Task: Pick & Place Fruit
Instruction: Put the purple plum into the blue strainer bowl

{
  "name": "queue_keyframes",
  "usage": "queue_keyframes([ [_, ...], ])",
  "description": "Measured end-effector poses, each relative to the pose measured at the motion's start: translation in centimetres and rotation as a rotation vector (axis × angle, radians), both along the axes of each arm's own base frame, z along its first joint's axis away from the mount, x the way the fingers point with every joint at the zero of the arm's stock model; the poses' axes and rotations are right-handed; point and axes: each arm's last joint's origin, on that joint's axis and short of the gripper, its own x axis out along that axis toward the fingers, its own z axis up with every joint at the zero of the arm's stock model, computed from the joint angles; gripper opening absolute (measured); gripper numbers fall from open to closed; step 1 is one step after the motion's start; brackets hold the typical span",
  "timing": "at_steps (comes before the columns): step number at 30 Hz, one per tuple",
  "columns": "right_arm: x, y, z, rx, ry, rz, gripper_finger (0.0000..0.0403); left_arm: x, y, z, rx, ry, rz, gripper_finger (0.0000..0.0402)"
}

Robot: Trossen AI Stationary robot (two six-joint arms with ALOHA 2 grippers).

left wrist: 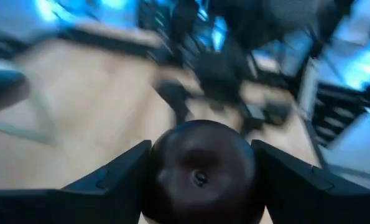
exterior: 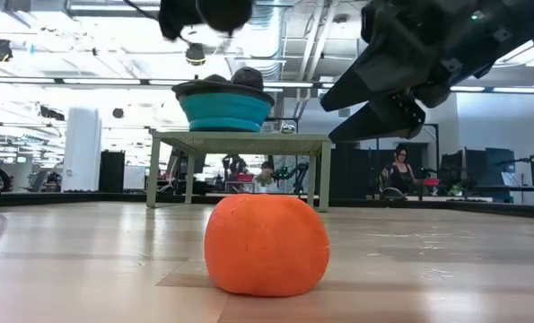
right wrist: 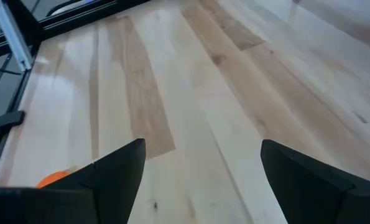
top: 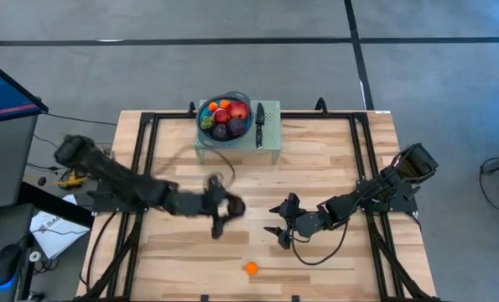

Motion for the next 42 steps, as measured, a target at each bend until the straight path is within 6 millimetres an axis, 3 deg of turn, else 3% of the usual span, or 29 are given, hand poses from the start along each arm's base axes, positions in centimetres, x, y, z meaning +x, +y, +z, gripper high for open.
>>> queue_keyframes([
  [5,0.3,-0.7,0.0,-0.002,-0.001,-0.022,0.0312,-1.9,6.1,6.7,0.093,-0.093,0.208,0.0252],
  [8,0.5,-1.0,0.1,-0.009,-0.006,-0.029,0.0312,-2.9,10.6,8.5,0.157,-0.089,0.309,0.0252],
  [16,1.2,-2.2,0.3,0.002,-0.034,-0.072,0.0312,-5.4,21.0,8.8,0.178,-0.062,0.505,0.0253],
  [22,1.6,-3.2,0.3,0.019,-0.031,-0.082,0.0312,-6.8,26.7,7.1,0.114,-0.005,0.560,0.0254],
  [30,1.9,-3.9,0.4,0.049,-0.037,-0.098,0.0312,-5.6,30.4,4.1,0.064,0.047,0.547,0.0257],
  [42,1.9,-3.9,0.4,0.062,-0.046,-0.103,0.0312,-5.0,30.7,3.4,0.037,0.056,0.521,0.0289],
])
